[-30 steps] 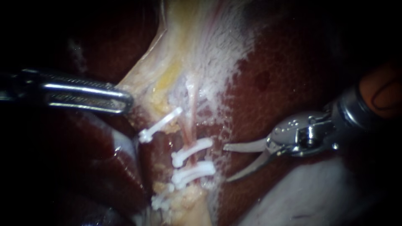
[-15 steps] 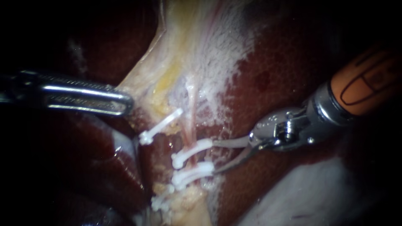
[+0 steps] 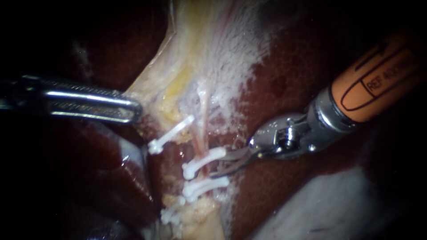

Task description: Go to the cutting position right tube

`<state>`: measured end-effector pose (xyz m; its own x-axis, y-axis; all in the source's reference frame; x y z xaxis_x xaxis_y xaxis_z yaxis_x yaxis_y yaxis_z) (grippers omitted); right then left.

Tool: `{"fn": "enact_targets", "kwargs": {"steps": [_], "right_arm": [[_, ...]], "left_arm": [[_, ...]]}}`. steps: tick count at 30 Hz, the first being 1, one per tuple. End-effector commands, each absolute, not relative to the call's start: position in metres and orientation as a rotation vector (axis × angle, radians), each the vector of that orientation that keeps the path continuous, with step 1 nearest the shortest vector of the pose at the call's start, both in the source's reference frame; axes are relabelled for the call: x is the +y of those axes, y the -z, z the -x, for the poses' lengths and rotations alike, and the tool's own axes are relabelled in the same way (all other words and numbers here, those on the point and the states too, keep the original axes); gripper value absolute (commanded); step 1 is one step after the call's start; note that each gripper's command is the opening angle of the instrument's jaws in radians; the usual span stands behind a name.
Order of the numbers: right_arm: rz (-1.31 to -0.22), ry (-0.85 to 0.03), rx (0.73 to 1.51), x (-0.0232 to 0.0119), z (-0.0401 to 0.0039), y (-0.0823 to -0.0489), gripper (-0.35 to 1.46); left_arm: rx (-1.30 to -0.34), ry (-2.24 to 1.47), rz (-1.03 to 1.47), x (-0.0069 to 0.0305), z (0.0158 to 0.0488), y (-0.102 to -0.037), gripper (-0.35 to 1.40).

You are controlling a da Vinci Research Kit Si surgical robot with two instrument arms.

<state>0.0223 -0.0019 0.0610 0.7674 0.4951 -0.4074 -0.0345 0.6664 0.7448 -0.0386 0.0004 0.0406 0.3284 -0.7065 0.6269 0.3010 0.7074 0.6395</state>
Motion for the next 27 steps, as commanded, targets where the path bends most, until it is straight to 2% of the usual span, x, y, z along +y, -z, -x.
{"fn": "enact_targets", "kwargs": {"steps": [1, 14, 27], "right_arm": [[-0.794, -0.318, 0.638, -0.002, -0.0225, -0.0612, 0.29], [-0.836, -0.281, 0.644, -0.003, -0.0246, -0.0624, 0.26], [-0.836, -0.283, 0.649, -0.0031, -0.025, -0.0625, 0.26]], "left_arm": [[-1.041, 0.69, -0.452, 0.0003, 0.0387, -0.0407, -0.35], [-1.04, 0.691, -0.449, 0.0002, 0.0391, -0.0406, -0.35], [-1.04, 0.692, -0.449, 0.0001, 0.0393, -0.0405, -0.35]]}}
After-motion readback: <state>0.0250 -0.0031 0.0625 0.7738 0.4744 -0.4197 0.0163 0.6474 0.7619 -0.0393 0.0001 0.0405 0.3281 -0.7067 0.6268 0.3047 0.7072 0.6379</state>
